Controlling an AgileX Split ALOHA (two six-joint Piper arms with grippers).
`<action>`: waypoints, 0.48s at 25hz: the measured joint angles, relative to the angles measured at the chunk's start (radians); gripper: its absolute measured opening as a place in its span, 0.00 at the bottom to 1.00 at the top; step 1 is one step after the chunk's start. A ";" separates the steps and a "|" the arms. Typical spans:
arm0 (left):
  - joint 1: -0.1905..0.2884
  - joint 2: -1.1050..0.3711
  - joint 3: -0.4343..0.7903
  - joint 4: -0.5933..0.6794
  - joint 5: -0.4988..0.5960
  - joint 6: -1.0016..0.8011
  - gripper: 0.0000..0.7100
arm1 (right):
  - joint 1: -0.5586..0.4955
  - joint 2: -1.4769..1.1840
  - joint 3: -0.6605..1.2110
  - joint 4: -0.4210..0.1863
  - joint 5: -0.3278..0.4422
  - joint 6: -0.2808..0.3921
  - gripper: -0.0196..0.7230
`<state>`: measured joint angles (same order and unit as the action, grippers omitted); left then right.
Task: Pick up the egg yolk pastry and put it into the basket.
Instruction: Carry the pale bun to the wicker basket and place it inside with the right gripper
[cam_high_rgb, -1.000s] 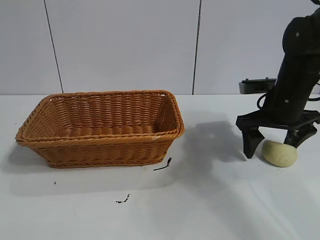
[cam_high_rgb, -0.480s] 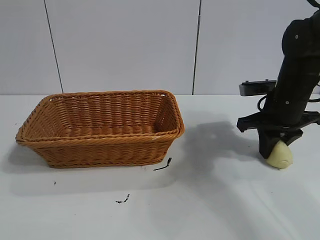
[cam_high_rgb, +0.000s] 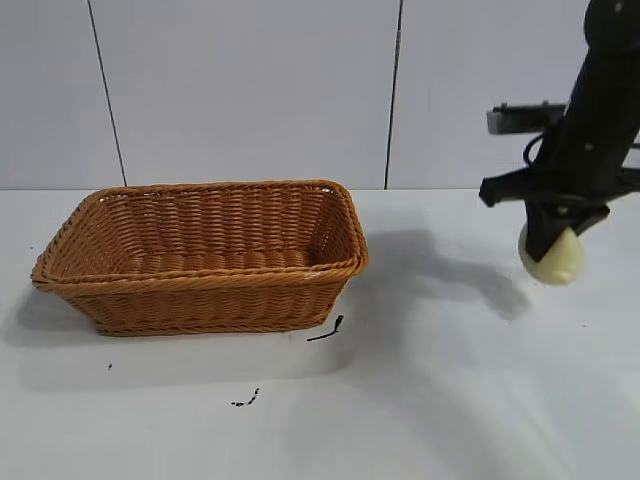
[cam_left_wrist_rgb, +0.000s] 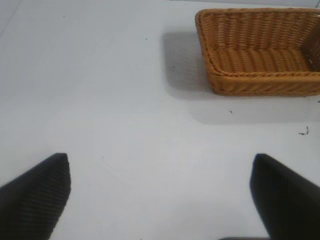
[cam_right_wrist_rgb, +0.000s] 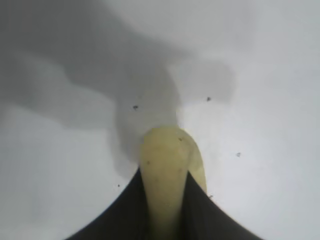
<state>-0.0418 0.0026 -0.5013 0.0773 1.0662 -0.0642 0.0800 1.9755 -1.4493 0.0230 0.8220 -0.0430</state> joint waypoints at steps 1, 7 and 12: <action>0.000 0.000 0.000 0.000 0.000 0.000 0.98 | 0.000 -0.010 -0.038 0.000 0.030 0.000 0.11; 0.000 0.000 0.000 0.000 0.000 0.000 0.98 | 0.002 -0.018 -0.237 0.000 0.125 0.000 0.11; 0.000 0.000 0.000 0.000 0.000 0.000 0.98 | 0.048 0.004 -0.378 -0.005 0.150 0.000 0.11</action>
<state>-0.0418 0.0026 -0.5013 0.0773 1.0662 -0.0642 0.1284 1.9791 -1.8277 0.0181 0.9719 -0.0430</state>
